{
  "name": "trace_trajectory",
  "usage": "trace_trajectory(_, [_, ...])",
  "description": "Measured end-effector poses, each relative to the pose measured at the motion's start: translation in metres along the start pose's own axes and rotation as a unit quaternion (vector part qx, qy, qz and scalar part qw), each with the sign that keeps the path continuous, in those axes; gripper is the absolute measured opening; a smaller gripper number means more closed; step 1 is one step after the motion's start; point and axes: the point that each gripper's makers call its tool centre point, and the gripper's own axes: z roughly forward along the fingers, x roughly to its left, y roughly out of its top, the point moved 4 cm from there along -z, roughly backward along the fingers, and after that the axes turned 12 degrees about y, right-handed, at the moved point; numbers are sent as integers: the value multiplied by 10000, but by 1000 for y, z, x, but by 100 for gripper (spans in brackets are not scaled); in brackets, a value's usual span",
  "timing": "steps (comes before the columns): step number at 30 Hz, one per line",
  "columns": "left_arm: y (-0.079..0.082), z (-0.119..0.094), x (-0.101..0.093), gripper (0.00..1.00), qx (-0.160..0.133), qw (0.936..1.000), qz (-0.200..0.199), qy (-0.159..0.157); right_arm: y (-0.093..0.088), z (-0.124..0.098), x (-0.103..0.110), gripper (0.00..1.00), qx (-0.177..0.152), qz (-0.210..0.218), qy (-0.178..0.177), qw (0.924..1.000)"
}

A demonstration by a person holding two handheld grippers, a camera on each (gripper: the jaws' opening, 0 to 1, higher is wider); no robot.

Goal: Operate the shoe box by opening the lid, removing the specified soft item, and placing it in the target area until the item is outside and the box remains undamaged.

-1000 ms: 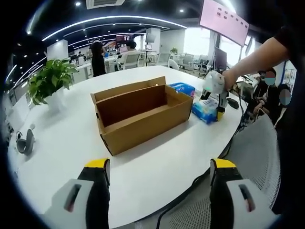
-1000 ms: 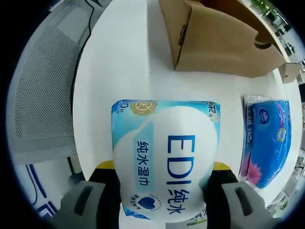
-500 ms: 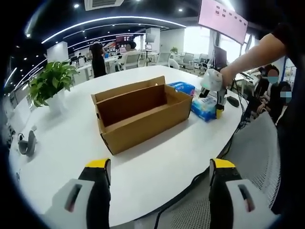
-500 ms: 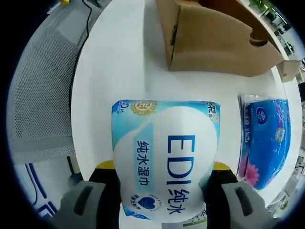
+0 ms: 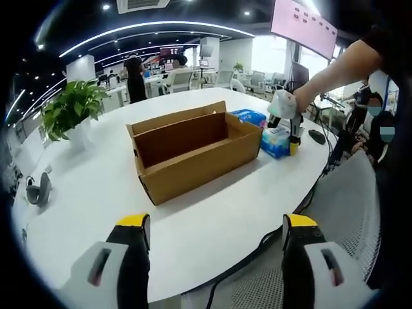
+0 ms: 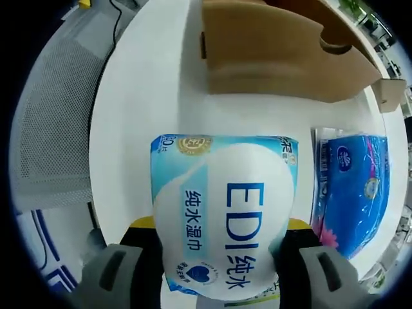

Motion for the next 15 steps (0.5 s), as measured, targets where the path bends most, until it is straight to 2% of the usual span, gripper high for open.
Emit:
trace_trajectory(6, [-5,1,1,84,84,9999,55,55,-2,-3,-10,69,22,-46,5,10000])
trace_trajectory(15, [-3,2,3,83,92,9999,112,71,-4,-4,-15,70,7,-41,-5,10000])
